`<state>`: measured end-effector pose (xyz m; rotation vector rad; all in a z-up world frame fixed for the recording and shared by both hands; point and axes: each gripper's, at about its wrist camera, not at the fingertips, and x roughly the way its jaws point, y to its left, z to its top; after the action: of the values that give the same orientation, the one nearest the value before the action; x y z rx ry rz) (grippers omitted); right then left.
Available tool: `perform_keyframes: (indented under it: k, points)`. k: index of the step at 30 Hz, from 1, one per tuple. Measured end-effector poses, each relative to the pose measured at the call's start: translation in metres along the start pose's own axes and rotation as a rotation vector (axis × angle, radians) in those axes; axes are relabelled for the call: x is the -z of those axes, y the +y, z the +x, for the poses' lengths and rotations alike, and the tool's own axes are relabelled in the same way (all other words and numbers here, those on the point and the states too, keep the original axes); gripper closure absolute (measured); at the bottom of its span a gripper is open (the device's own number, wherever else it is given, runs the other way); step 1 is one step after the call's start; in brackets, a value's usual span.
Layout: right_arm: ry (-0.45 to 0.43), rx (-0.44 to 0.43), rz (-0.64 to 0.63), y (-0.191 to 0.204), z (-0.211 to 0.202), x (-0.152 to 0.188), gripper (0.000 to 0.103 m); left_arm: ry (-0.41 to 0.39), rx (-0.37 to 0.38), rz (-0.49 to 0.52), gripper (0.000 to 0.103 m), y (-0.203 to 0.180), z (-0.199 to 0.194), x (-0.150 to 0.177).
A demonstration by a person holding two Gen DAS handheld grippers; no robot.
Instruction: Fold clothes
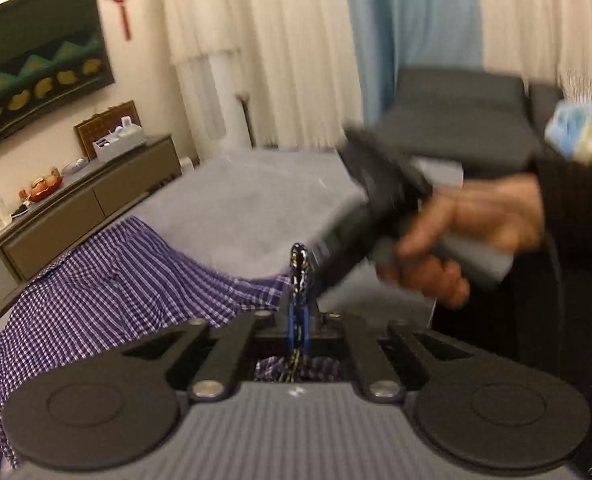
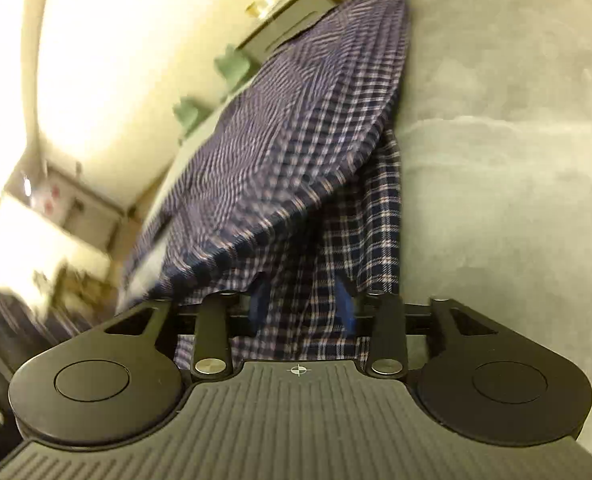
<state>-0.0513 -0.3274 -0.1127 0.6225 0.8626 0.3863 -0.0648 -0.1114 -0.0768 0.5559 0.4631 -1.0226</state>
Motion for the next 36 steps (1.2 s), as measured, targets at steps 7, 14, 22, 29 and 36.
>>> perform_keyframes:
  k: [7,14,22,29,36]
  points:
    - [-0.064,-0.099,0.183,-0.019,-0.012,-0.017,0.055,-0.028,-0.110,-0.006,0.099,-0.008,0.003,-0.002]
    - [-0.098,0.026,0.000,0.007,-0.001,-0.112,0.048,-0.251,-0.447,-0.478,0.099,0.132,-0.084,-0.025]
    - [-0.107,0.276,-0.300,0.036,0.079,-0.218,0.049,-0.237,-0.789,-0.933,0.099,0.258,-0.127,0.068]
    - [-0.049,0.332,-0.348,0.016,0.186,-0.273,0.066,-0.335,-0.454,-0.614,0.099,0.188,-0.088,0.046]
    - [-0.013,0.317,-0.225,-0.032,0.198,-0.287,0.073,-0.259,0.080,-0.102,0.099,0.056,-0.026,0.027]
